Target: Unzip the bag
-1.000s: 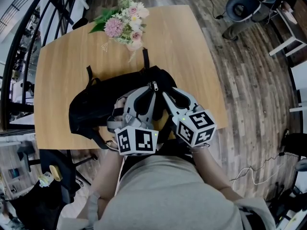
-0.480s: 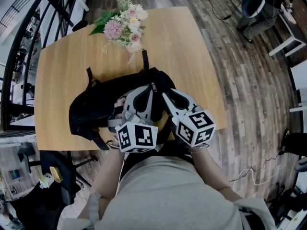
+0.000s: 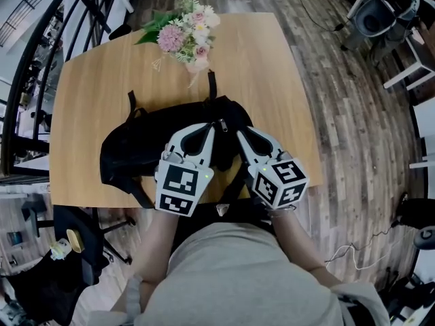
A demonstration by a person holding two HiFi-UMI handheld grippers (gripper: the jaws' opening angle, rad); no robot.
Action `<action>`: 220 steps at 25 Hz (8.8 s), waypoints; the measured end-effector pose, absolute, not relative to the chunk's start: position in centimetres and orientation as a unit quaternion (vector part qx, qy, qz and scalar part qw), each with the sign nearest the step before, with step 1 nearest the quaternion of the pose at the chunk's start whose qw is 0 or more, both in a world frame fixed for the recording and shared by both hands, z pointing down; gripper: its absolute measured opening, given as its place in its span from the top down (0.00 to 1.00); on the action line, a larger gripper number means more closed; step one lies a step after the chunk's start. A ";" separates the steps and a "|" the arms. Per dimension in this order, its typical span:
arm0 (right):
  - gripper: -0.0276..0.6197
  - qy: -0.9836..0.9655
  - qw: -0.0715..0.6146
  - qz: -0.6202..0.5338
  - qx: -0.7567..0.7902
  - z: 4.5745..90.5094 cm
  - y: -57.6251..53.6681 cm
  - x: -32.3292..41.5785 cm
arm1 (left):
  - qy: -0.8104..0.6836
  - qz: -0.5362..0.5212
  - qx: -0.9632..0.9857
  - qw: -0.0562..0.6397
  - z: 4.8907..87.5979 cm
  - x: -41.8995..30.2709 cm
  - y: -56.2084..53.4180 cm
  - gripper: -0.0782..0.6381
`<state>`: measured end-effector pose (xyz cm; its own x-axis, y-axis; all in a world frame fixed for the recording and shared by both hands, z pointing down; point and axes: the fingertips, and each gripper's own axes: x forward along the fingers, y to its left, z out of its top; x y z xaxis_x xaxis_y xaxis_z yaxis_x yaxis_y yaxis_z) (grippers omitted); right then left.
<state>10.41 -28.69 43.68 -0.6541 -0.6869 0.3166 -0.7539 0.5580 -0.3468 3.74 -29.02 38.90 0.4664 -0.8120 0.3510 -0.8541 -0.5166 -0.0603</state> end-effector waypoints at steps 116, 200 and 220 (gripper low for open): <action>0.92 -0.881 0.444 -0.142 0.080 44.3 -26.0 -9.4 | -0.662 0.046 0.714 0.225 41.3 -25.8 -19.0 0.86; 0.95 -0.926 0.179 0.141 0.302 39.9 -23.9 -6.6 | -0.513 0.078 0.823 0.230 39.7 -10.7 -24.0 0.87; 0.95 -0.923 0.194 0.145 0.300 41.0 -24.0 -6.2 | -0.505 0.081 0.825 0.239 40.2 -10.2 -24.1 0.87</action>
<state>-6.25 -24.04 40.97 -0.7445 -0.4977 0.4449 -0.6101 0.7779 -0.1507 -10.22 -24.07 40.19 0.4763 -0.7950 0.3757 -0.8727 -0.3750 0.3127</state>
